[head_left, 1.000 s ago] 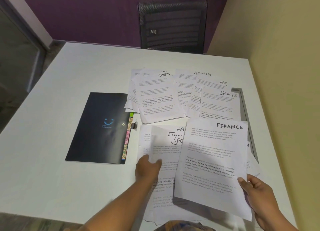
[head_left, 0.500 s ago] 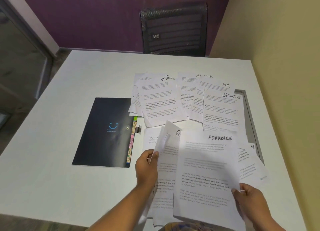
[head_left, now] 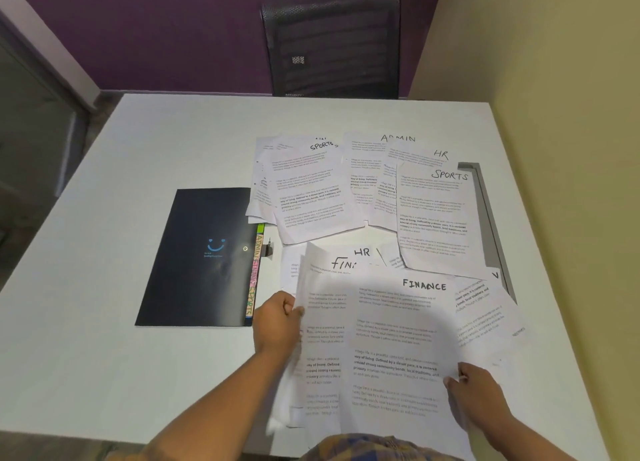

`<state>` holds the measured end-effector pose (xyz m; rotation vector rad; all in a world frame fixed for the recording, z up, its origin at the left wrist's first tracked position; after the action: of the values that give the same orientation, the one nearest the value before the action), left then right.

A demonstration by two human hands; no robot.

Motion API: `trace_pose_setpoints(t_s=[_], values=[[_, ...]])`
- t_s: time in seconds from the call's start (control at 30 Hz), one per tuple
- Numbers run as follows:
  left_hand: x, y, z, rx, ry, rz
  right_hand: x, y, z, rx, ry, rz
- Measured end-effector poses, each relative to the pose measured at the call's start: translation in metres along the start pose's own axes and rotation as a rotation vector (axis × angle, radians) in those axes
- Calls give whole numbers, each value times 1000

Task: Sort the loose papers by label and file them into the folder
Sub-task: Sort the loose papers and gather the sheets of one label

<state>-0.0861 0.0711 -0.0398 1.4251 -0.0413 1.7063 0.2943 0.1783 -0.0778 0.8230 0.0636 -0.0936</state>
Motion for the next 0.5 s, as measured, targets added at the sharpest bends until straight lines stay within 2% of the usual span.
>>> trace_pose_setpoints(t_s=[0.13, 0.23, 0.5], values=[[1, -2, -5, -48, -76, -64, 0, 1, 3, 12, -4, -33], [7, 7, -3, -7, -133, -73, -1, 2, 3, 11, -3, -47], [46, 52, 6, 121, -303, 137, 2, 1, 2, -4, 1, -124]])
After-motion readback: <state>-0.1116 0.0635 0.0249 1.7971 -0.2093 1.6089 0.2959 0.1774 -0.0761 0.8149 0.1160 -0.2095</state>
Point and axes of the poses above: each hand's wrist, its own z-axis away from the middle knuckle, its own y-axis out of the back of the hand, x = y × z, the point moved 9 cm from there along -z, towards the middle knuckle, and after that the axes turned 15 degrees about z, right-handed, at the moved point
